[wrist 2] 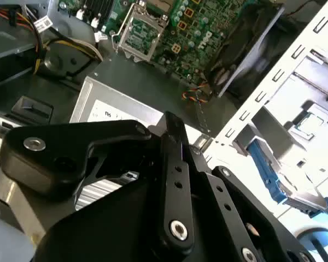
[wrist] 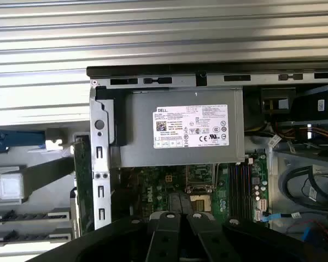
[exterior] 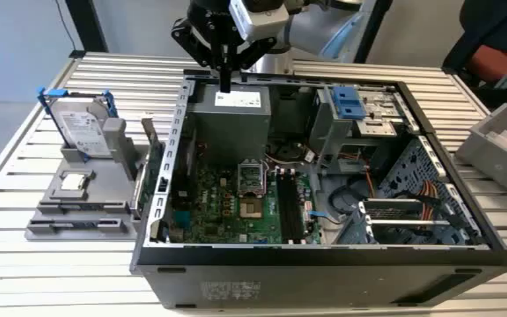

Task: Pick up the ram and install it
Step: 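Reach for the ram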

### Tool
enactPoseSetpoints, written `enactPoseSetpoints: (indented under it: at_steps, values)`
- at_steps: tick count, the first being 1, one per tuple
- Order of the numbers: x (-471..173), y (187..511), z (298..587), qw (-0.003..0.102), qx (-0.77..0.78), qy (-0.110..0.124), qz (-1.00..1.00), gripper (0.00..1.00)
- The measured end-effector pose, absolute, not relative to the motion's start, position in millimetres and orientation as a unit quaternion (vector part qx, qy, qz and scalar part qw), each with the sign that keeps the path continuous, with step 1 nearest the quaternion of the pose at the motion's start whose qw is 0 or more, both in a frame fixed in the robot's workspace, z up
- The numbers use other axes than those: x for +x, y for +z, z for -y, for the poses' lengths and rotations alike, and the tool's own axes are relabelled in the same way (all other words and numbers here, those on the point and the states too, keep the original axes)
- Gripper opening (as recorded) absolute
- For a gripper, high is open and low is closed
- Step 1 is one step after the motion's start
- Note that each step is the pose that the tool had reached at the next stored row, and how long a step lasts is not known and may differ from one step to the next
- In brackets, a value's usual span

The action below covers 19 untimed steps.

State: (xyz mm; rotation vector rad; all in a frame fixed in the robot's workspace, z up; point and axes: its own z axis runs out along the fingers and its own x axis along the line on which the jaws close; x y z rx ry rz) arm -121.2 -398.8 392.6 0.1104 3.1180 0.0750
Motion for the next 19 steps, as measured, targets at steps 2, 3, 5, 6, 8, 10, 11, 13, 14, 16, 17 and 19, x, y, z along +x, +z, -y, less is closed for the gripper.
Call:
enactPoseSetpoints:
  at_steps: [2, 3, 5, 6, 8, 10, 11, 13, 14, 16, 17, 19]
  values:
    - [-121.2, 392.6, 398.8, 0.010, 0.035, 0.024, -0.999, 0.00]
    - [-121.2, 392.6, 398.8, 0.010, 0.035, 0.024, -0.999, 0.00]
    - [-121.2, 392.6, 398.8, 0.010, 0.035, 0.024, -0.999, 0.00]
    - [-121.2, 392.6, 398.8, 0.010, 0.035, 0.024, -0.999, 0.00]
    - [-121.2, 392.6, 398.8, 0.010, 0.035, 0.024, -0.999, 0.00]
    - [-121.2, 392.6, 398.8, 0.010, 0.035, 0.024, -0.999, 0.00]
    - [-121.2, 392.6, 398.8, 0.010, 0.035, 0.024, -0.999, 0.00]
    - [-121.2, 392.6, 398.8, 0.010, 0.035, 0.024, -0.999, 0.00]
    - [-121.2, 392.6, 398.8, 0.010, 0.035, 0.024, -0.999, 0.00]
    - [-121.3, 392.6, 398.8, 0.010, 0.035, 0.024, -0.999, 0.00]
    - [-121.4, 392.6, 398.7, 0.010, 0.035, 0.024, -0.999, 0.00]
    - [-122.2, 392.6, 398.8, 0.010, 0.035, 0.024, -0.999, 0.00]
